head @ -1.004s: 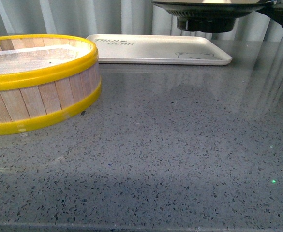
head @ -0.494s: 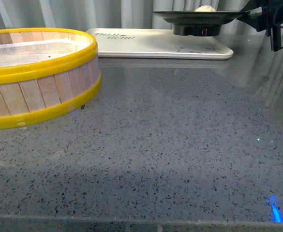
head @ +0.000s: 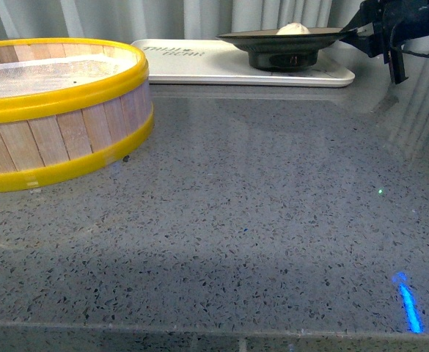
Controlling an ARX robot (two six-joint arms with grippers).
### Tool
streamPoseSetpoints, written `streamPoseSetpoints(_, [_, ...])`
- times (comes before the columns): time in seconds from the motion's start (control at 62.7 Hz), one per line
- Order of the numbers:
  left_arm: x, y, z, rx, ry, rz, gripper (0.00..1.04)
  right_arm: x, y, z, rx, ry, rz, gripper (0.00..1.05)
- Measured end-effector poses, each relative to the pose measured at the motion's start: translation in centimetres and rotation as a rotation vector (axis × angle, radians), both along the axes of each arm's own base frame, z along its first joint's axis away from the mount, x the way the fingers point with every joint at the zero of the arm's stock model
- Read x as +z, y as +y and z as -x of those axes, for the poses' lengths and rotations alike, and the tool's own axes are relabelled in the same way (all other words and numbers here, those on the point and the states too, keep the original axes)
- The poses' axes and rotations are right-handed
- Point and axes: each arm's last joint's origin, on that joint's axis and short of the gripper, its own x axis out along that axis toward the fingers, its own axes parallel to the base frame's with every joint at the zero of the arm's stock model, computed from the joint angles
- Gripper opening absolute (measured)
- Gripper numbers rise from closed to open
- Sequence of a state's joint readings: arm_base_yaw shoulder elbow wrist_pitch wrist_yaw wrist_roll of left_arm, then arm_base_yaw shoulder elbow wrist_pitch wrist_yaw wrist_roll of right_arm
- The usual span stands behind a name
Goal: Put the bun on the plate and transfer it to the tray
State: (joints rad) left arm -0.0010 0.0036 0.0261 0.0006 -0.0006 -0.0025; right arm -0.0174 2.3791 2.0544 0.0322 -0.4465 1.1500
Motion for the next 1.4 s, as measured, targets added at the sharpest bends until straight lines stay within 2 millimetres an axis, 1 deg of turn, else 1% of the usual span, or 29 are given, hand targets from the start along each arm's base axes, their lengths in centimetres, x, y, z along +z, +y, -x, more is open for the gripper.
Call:
streamPoseSetpoints(0.207, [0.0,0.0,0.0,0.000,0.000,0.000,0.98,0.0,0.2,-0.1,0.004,-0.001,0.004,0.03])
streamPoseSetpoints(0.239, [0.0,0.0,0.0,0.000,0.000,0.000,0.98,0.1,0.3,-0.1,0.006,-0.002,0.005,0.05])
streamPoseSetpoints(0.319, [0.0,0.0,0.0,0.000,0.000,0.000,0.98,0.1,0.4,-0.1,0.008,-0.003,0.003,0.19])
streamPoseSetpoints(0.351, [0.0,0.0,0.0,0.000,0.000,0.000,0.98,0.1,0.4,-0.1,0.008,-0.003,0.003,0.23])
streamPoseSetpoints(0.383, [0.0,0.0,0.0,0.000,0.000,0.000,0.98,0.1,0.4,-0.1,0.008,-0.003,0.003,0.30])
streamPoseSetpoints(0.415, [0.0,0.0,0.0,0.000,0.000,0.000,0.98,0.1,0.4,-0.1,0.009,-0.004,0.003,0.33])
streamPoseSetpoints(0.574, [0.0,0.0,0.0,0.000,0.000,0.000,0.98,-0.4,0.5,0.0,0.010,0.006,-0.001,0.60])
streamPoseSetpoints(0.606, [0.0,0.0,0.0,0.000,0.000,0.000,0.98,-0.5,0.5,0.0,0.010,0.008,-0.002,0.64])
streamPoseSetpoints(0.733, [0.0,0.0,0.0,0.000,0.000,0.000,0.98,-0.6,0.7,0.5,0.011,0.011,-0.006,0.85])
streamPoseSetpoints(0.829, [0.0,0.0,0.0,0.000,0.000,0.000,0.98,-0.2,0.7,1.0,0.010,0.001,-0.008,0.98])
streamPoseSetpoints(0.925, [0.0,0.0,0.0,0.000,0.000,0.000,0.98,0.4,0.7,1.7,0.009,-0.014,-0.011,0.95])
streamPoseSetpoints(1.132, [0.0,0.0,0.0,0.000,0.000,0.000,0.98,1.3,0.5,3.5,-0.003,-0.033,-0.020,0.96])
streamPoseSetpoints(1.244, [0.0,0.0,0.0,0.000,0.000,0.000,0.98,1.4,-0.3,4.6,-0.033,-0.029,-0.020,0.96])
streamPoseSetpoints(1.323, [0.0,0.0,0.0,0.000,0.000,0.000,0.98,1.4,-1.2,5.6,-0.062,-0.023,-0.019,0.96])
streamPoseSetpoints(1.403, [0.0,0.0,0.0,0.000,0.000,0.000,0.98,1.5,-2.5,7.2,-0.108,-0.024,-0.012,0.96])
